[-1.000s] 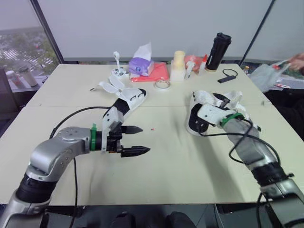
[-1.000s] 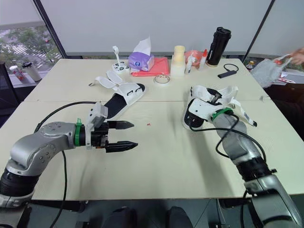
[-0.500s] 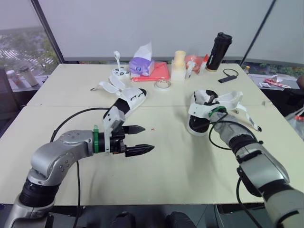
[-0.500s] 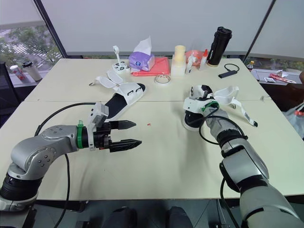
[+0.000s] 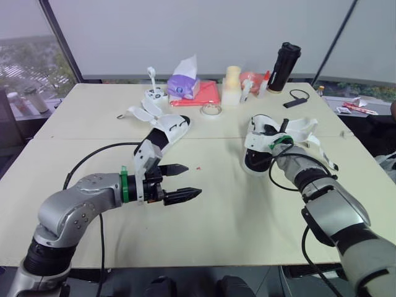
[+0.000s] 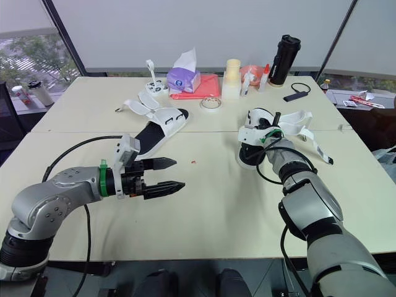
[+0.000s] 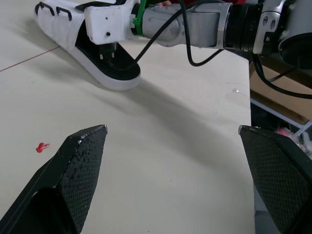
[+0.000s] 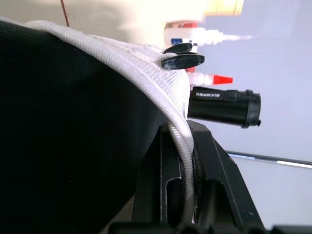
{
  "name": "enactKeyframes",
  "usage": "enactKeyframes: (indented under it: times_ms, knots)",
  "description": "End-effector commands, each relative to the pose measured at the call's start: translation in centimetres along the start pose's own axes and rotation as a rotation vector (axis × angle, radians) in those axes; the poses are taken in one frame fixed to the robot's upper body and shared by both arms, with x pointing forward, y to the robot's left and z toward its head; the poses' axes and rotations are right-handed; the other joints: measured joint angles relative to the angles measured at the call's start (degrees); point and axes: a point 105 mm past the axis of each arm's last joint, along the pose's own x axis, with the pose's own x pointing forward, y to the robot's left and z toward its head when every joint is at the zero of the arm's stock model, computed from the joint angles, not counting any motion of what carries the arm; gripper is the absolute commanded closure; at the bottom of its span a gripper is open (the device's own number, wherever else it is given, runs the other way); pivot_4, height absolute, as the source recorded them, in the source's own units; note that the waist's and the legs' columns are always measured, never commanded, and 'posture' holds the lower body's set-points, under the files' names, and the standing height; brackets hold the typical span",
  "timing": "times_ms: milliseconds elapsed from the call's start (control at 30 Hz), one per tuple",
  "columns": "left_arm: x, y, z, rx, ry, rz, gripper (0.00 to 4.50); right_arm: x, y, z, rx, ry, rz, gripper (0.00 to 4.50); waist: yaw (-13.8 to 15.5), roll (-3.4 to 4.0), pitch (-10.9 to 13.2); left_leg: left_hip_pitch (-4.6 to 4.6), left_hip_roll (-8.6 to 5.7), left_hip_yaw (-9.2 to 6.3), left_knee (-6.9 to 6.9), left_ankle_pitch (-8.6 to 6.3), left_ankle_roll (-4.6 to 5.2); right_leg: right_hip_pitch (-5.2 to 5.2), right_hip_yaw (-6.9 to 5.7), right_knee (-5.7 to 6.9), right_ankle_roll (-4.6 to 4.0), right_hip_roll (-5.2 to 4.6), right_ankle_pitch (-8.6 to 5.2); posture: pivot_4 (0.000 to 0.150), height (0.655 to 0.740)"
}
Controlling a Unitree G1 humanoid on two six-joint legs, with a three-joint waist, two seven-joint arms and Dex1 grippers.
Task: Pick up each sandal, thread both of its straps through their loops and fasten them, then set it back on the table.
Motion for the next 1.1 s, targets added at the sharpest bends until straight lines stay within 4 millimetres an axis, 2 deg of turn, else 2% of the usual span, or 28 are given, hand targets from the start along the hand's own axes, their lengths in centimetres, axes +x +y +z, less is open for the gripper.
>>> enactKeyframes:
  times_ms: [33, 100, 200, 333, 500, 767, 1000, 1100]
  knots:
    - [-1.0, 0.8, 0.9, 0.055, -0.014, 0.037, 0.0, -0.4, -4.7, 2.7, -0.052, -0.24, -0.139, 4.46, -0.1, 0.09, 0.1, -0.01, 0.0, 0.0, 0.0, 0.0, 0.0, -0.02, 0.0, 0.0, 0.0, 0.0, 0.0, 0.15, 0.74]
    - [-1.6, 0.9, 1.1, 0.058, -0.012, 0.036, 0.0, -1.8, -5.2, 4.7, -0.099, -0.438, -0.139, 4.46, -0.4, 0.21, 0.2, -0.06, -0.01, 0.01, -0.01, 0.0, 0.0, -0.08, 0.01, 0.0, 0.0, 0.0, 0.0, 0.15, 0.74]
    - [-2.4, 1.3, 1.5, 0.051, -0.013, 0.035, 0.0, -6.1, -4.4, 7.0, -0.206, -0.765, -0.075, 4.46, -0.7, 0.22, 0.2, -0.07, 0.0, -0.02, -0.11, -0.01, 0.01, -0.1, 0.0, -0.02, 0.01, 0.02, 0.0, 0.15, 0.74]
    - [-2.5, 1.4, 1.6, 0.041, -0.009, 0.001, 0.0, -11.1, -3.2, 8.4, -0.328, -1.052, 0.004, 4.46, -0.8, 0.21, 0.2, -0.06, 0.01, -0.04, -0.12, -0.01, 0.01, -0.1, -0.01, -0.02, 0.03, 0.03, -0.01, 0.15, 0.74]
    - [-2.1, 1.5, 1.7, 0.033, -0.012, -0.03, 0.0, -15.6, -0.8, 9.9, -0.44, -1.323, 0.061, 4.46, -0.9, 0.21, 0.2, -0.05, 0.02, 0.0, 0.05, -0.01, 0.01, -0.08, 0.05, 0.08, 0.03, 0.02, -0.01, 0.15, 0.74]
    - [-1.9, 1.1, 1.5, 0.006, -0.016, -0.051, 0.0, -18.3, 0.2, 10.8, -0.494, -1.526, 0.013, 4.46, -0.7, 0.2, 0.2, -0.02, 0.02, 0.01, 0.06, 0.0, -0.01, -0.07, 0.07, 0.08, 0.02, 0.01, -0.01, 0.15, 0.74]
    - [-1.6, 1.0, 1.3, -0.006, -0.021, -0.048, 0.0, -19.2, 0.3, 11.5, -0.464, -1.626, -0.035, 4.46, -0.8, 0.2, 0.2, -0.02, 0.02, 0.01, 0.06, 0.14, -0.24, -0.07, 0.08, 0.09, 0.02, 0.02, -0.02, 0.15, 0.74]
    - [-1.5, 0.9, 1.1, -0.011, -0.02, -0.05, 0.0, -19.0, 1.2, 11.4, -0.467, -1.623, 0.004, 4.46, -0.8, 0.2, 0.2, -0.02, 0.02, 0.02, 0.06, 0.14, -0.25, -0.06, 0.09, 0.08, 0.02, 0.01, -0.02, 0.15, 0.74]
